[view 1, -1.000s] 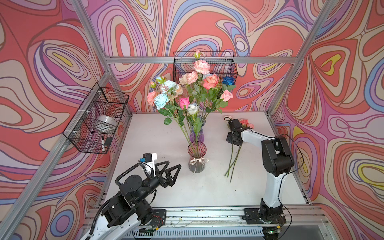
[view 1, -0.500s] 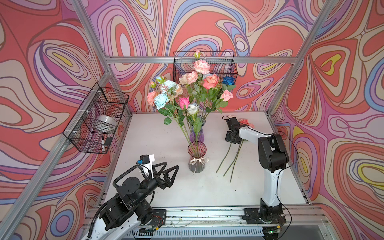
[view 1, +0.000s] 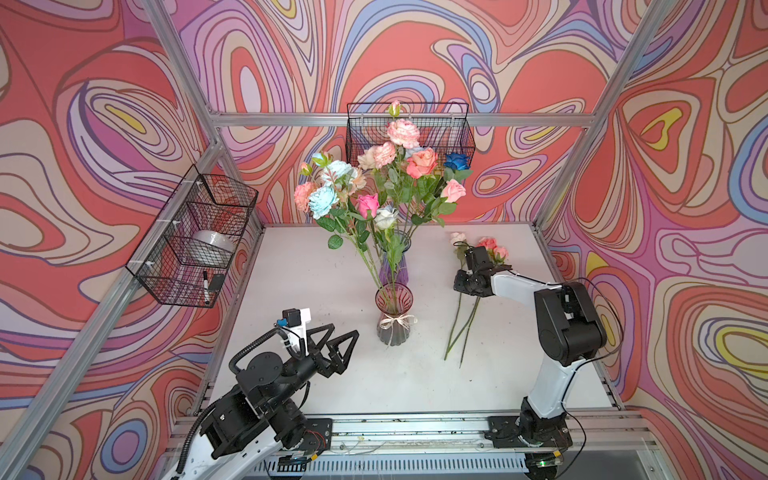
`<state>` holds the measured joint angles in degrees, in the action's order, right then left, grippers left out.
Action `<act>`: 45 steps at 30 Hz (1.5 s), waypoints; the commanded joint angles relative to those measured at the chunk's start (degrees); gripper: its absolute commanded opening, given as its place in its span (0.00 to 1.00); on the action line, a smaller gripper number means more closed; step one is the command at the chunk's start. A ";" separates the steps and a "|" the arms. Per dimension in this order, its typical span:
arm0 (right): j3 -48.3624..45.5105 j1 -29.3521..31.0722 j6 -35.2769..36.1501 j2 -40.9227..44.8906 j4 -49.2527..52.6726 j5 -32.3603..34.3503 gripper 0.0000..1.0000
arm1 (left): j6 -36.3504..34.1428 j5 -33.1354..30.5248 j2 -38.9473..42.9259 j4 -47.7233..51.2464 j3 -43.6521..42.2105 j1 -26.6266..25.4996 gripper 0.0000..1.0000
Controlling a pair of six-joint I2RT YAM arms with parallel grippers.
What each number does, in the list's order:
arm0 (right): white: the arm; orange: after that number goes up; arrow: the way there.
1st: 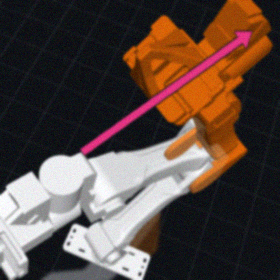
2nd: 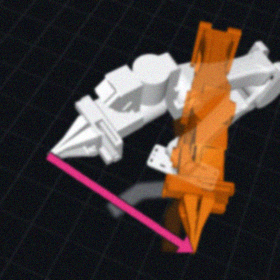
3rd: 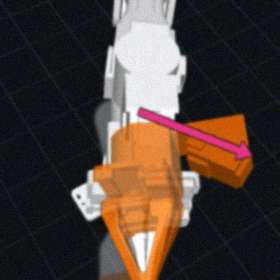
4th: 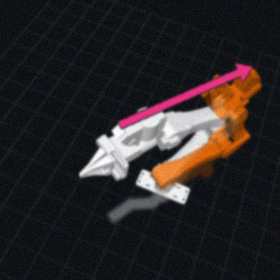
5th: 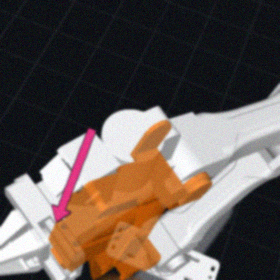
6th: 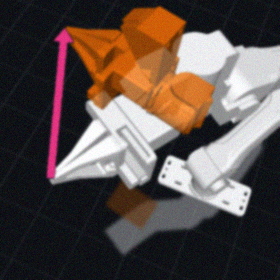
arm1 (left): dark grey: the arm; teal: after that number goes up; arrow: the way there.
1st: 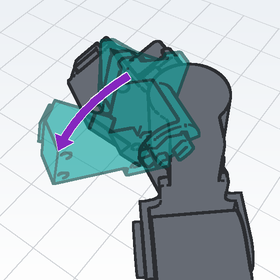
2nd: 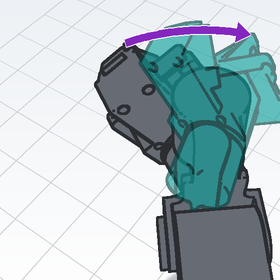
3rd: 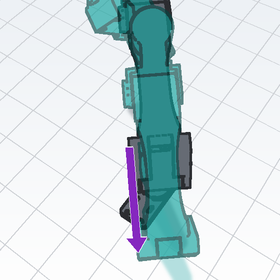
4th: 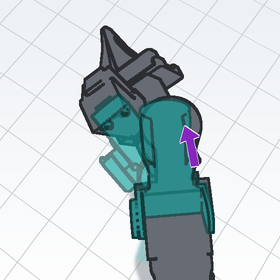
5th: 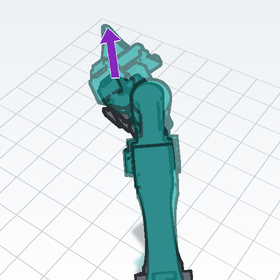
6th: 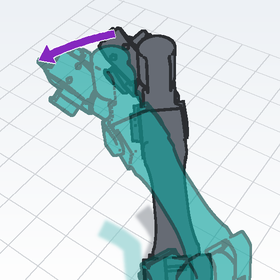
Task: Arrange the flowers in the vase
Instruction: 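Close the right gripper on a white rose stem among the loose stems, then lift the white rose with the right gripper and carry it over the vases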
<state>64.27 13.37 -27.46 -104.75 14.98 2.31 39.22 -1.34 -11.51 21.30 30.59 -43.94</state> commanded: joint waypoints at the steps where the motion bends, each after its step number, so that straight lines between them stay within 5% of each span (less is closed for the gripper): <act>1: -3.10 0.02 0.69 7.70 -7.17 -1.41 0.00 | -0.19 0.35 -1.14 -0.89 0.52 -0.27 1.00; 16: -18.86 -0.01 -4.28 39.71 0.67 5.87 0.00 | 0.08 0.82 -1.76 -1.80 0.28 -0.22 1.00; 27: -13.97 -0.01 -1.86 60.95 8.50 -4.74 0.00 | -0.17 0.67 -1.85 -1.52 0.17 -0.27 1.00; 37: -1.98 1.76 -2.33 57.52 1.94 -18.41 0.00 | -0.06 0.83 -2.55 -1.72 0.09 -0.25 1.00; 45: 8.67 23.83 5.61 45.97 -5.70 -3.51 0.00 | 0.34 0.61 -1.70 -1.19 0.08 -0.27 1.00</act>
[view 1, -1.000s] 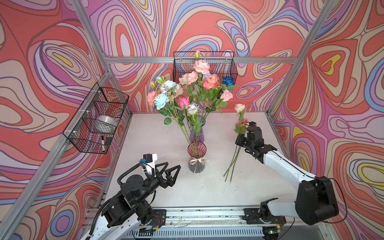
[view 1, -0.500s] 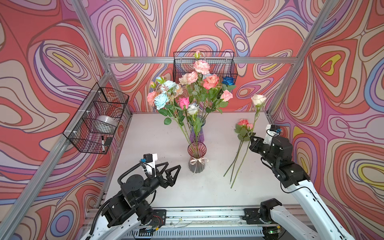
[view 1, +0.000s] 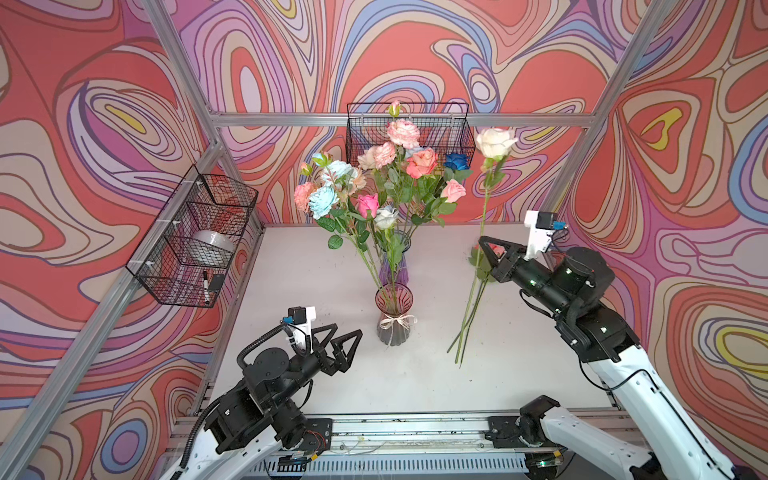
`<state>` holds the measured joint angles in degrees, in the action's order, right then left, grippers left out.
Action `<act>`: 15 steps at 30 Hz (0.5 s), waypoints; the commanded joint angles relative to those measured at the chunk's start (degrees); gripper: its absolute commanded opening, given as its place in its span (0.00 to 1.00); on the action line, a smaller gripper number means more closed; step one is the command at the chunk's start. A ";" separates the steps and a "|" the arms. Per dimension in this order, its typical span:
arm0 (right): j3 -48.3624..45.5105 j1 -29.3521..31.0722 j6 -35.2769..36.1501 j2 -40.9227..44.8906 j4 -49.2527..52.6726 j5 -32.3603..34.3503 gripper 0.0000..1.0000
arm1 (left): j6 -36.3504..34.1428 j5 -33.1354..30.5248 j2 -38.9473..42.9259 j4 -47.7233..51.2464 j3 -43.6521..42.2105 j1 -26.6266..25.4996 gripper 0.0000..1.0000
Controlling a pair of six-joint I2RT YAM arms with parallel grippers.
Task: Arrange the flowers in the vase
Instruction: 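Lift the white rose with the right gripper and carry it over the vases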
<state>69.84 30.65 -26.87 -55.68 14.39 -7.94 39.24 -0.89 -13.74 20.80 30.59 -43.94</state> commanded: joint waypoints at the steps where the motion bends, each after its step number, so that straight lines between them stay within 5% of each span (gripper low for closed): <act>1: 3.87 9.30 6.73 -4.46 -6.72 8.90 0.00 | 0.35 0.17 0.61 -0.55 0.17 -0.24 1.00; 6: 7.25 17.81 14.65 -12.42 -18.10 17.91 0.00 | 0.53 -0.13 1.47 0.18 0.17 -0.27 1.00; 15: 7.02 19.56 25.10 -20.78 -37.67 28.63 0.00 | 0.51 -0.25 2.75 1.00 0.35 -0.27 1.00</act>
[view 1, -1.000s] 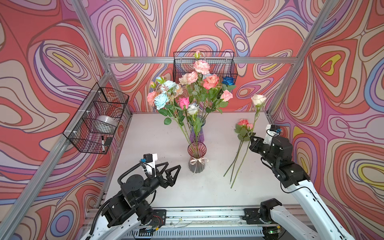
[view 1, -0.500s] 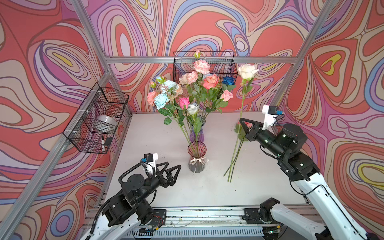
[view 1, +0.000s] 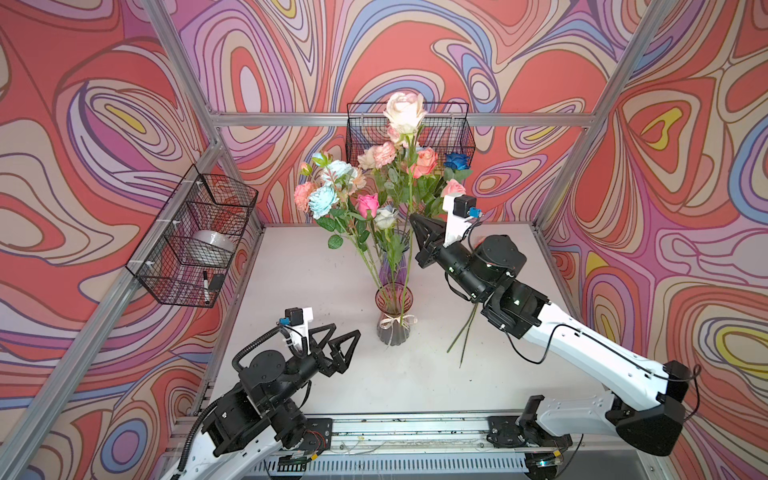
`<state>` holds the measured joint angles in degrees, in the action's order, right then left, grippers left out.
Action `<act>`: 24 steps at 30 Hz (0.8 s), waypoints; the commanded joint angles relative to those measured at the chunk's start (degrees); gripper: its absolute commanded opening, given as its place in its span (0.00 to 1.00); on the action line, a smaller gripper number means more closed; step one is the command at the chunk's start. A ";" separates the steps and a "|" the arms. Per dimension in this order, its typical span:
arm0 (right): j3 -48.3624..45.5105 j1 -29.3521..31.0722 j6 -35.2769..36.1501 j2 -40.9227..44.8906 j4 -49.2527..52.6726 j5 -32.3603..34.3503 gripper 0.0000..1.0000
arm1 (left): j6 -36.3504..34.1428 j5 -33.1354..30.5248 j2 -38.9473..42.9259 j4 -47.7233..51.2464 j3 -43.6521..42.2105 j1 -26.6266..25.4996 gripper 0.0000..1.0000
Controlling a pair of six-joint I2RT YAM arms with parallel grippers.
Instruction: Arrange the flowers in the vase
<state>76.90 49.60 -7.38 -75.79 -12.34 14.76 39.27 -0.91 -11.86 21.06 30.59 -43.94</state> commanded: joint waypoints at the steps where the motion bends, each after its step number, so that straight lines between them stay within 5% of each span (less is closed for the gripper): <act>1: -0.46 0.76 6.70 -1.34 -12.96 6.78 0.00 | 0.46 -0.24 0.87 0.74 0.35 -0.24 1.00; 10: -5.58 1.68 12.19 -4.92 -19.47 11.37 0.00 | 0.12 -0.41 0.73 0.47 0.27 -0.26 1.00; 24: -23.93 2.60 -1.86 -2.72 -21.14 12.76 0.00 | -0.01 -0.21 0.08 0.12 0.27 -0.27 1.00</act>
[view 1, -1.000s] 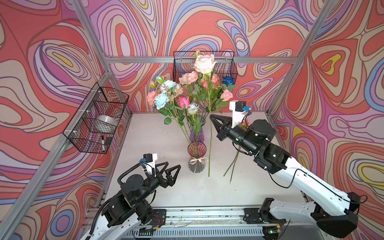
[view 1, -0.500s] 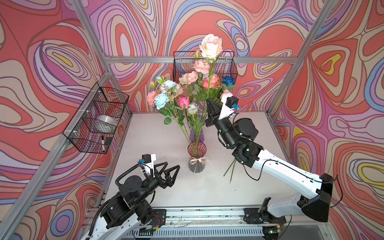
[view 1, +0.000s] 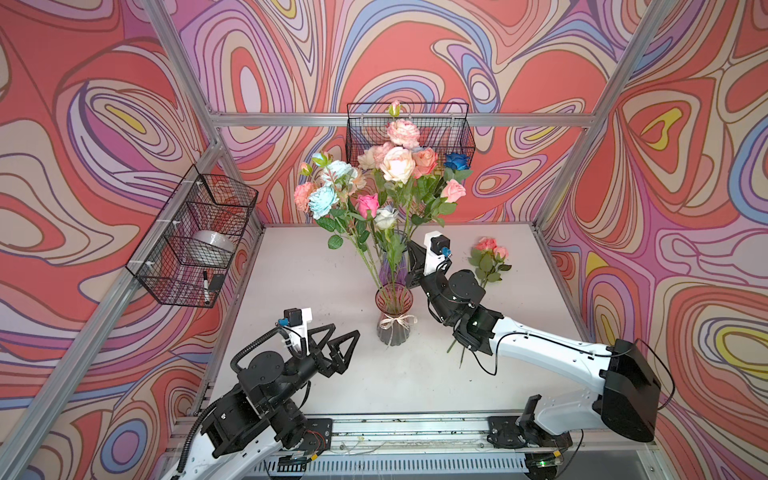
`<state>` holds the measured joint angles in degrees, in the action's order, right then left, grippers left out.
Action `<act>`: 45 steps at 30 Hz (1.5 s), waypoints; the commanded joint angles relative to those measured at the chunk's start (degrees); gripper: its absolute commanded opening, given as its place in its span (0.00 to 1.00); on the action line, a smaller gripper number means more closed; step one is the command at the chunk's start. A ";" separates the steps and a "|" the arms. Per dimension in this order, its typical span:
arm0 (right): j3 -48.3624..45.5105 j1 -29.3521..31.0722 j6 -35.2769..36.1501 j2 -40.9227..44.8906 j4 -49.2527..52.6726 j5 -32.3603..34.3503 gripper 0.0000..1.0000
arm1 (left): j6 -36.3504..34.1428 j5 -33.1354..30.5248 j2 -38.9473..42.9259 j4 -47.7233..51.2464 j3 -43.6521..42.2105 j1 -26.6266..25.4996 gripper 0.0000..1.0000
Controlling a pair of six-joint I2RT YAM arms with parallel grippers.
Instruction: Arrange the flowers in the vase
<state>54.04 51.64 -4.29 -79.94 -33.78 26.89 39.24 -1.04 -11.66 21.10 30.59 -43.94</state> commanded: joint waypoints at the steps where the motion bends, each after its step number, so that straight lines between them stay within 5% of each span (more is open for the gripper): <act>1: -1.24 0.61 -6.51 1.56 2.20 0.09 0.00 | 0.00 -0.02 -0.03 0.16 0.24 -0.25 1.00; 9: -2.62 1.41 -15.30 2.96 14.91 -3.19 0.02 | -0.31 0.07 0.10 0.25 0.35 -0.26 1.00; 19: 8.48 1.40 -26.00 6.10 44.79 -9.58 0.40 | -0.31 0.38 0.15 0.26 0.61 -0.22 1.00; 22: 11.05 1.43 -28.28 7.81 51.28 -11.25 0.45 | -0.13 0.60 0.10 0.17 0.78 -0.27 1.00; 32: 14.08 0.83 -34.88 14.89 72.30 -2.77 0.50 | -0.40 0.67 -0.58 0.47 1.43 -0.24 1.00; 45: 3.09 -33.17 -35.61 7.49 64.84 -21.76 0.35 | 0.39 0.35 0.23 0.69 0.17 -0.27 1.00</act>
<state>59.46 22.92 -39.13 -69.82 33.82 10.28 39.27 -0.69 -11.77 21.19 30.76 -43.94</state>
